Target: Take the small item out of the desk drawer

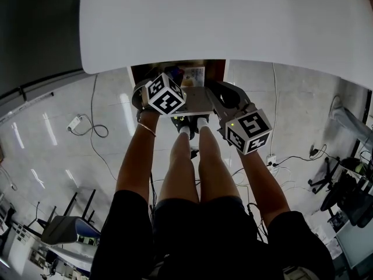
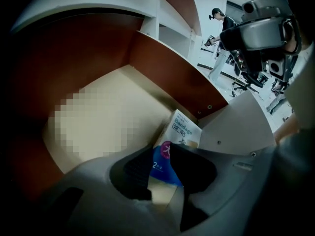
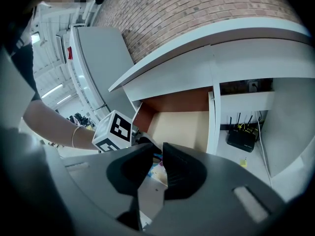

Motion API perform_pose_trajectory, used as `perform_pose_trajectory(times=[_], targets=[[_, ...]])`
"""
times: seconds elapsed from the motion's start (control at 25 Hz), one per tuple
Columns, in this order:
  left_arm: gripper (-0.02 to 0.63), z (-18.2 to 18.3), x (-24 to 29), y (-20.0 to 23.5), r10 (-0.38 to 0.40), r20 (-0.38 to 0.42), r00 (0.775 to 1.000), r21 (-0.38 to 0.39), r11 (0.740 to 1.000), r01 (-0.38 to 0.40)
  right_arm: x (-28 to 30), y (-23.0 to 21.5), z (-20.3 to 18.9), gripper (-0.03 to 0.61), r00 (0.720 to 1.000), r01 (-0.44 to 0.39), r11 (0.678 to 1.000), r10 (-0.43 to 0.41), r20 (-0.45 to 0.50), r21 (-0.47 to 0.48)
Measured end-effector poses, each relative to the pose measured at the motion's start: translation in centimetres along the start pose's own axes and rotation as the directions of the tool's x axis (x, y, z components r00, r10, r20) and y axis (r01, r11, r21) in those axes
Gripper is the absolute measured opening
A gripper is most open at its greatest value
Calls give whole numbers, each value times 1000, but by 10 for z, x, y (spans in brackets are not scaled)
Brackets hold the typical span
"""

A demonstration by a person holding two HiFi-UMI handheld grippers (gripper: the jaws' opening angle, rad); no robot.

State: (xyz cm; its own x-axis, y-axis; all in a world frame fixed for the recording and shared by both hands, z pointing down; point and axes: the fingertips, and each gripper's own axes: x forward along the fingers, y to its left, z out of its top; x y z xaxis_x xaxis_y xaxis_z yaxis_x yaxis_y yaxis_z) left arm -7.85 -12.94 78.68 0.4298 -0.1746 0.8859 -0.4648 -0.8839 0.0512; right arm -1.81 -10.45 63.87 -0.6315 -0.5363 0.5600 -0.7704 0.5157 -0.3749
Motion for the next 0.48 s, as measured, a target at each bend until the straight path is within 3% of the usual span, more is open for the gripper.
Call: perform_pose_trajectory(times=[0.32, 0.4, 0.48], targets=[[110, -3, 0, -7, -17, -12, 1000, -24, 1000, 17, 7, 4, -9, 54, 999, -9, 1000, 8, -31, -23], [81, -11, 2, -18, -45, -64, 997, 27, 999, 47, 10, 5, -11, 58, 999, -11, 999, 9, -44, -36], [27, -11, 0, -22, 3, -62, 998, 128, 992, 5, 12, 7, -13, 60, 998, -19, 999, 16, -54, -43]])
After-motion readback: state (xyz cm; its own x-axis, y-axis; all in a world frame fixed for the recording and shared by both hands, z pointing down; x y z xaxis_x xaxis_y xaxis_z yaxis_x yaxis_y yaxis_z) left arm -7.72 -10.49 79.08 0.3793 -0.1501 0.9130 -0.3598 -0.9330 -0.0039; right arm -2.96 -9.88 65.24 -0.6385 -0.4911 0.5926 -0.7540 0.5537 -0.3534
